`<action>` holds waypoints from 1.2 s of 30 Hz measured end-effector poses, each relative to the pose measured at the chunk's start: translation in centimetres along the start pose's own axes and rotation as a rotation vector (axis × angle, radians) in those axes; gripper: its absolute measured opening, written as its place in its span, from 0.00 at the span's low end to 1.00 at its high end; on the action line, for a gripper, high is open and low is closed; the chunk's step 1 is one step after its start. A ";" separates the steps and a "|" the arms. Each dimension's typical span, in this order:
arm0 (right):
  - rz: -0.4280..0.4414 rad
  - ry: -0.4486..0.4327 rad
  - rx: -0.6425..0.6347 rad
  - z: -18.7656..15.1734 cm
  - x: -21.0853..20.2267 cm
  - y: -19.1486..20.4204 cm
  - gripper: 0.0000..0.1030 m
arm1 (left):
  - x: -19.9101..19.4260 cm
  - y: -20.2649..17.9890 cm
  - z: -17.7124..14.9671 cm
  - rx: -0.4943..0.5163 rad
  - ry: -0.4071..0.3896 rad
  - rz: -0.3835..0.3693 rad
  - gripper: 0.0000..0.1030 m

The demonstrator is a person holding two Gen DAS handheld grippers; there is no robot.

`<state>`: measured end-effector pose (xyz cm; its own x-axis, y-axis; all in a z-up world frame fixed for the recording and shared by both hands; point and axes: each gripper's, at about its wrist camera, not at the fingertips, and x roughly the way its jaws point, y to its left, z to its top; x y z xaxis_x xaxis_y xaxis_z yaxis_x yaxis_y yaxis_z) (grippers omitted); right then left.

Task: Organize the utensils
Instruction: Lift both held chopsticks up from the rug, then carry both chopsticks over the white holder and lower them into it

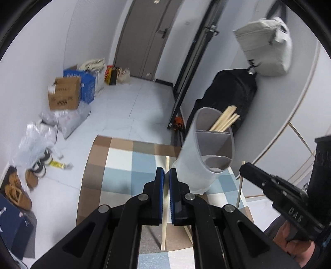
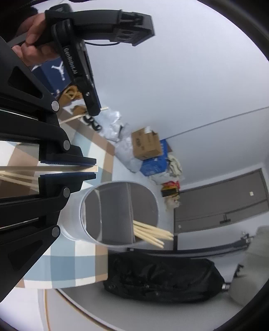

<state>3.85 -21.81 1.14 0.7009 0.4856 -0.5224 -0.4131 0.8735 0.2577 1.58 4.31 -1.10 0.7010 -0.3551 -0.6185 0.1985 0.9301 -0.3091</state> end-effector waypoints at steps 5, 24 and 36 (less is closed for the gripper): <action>0.004 -0.076 0.027 0.7 -2.3 -0.7 0.05 | -0.2 -1.0 0.0 -0.013 0.009 0.001 0.01; 0.007 -0.271 0.071 8.6 -4.8 -3.3 0.05 | -2.8 -5.7 6.6 0.074 -0.054 0.021 0.01; -0.011 -0.345 0.117 15.6 -2.7 -5.7 0.05 | -1.7 -8.5 12.6 0.125 -0.095 -0.002 0.01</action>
<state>13.42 -27.53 13.77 0.8681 0.4422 -0.2255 -0.3494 0.8671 0.3552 7.34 -1.80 11.66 0.7610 -0.3520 -0.5450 0.2796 0.9360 -0.2140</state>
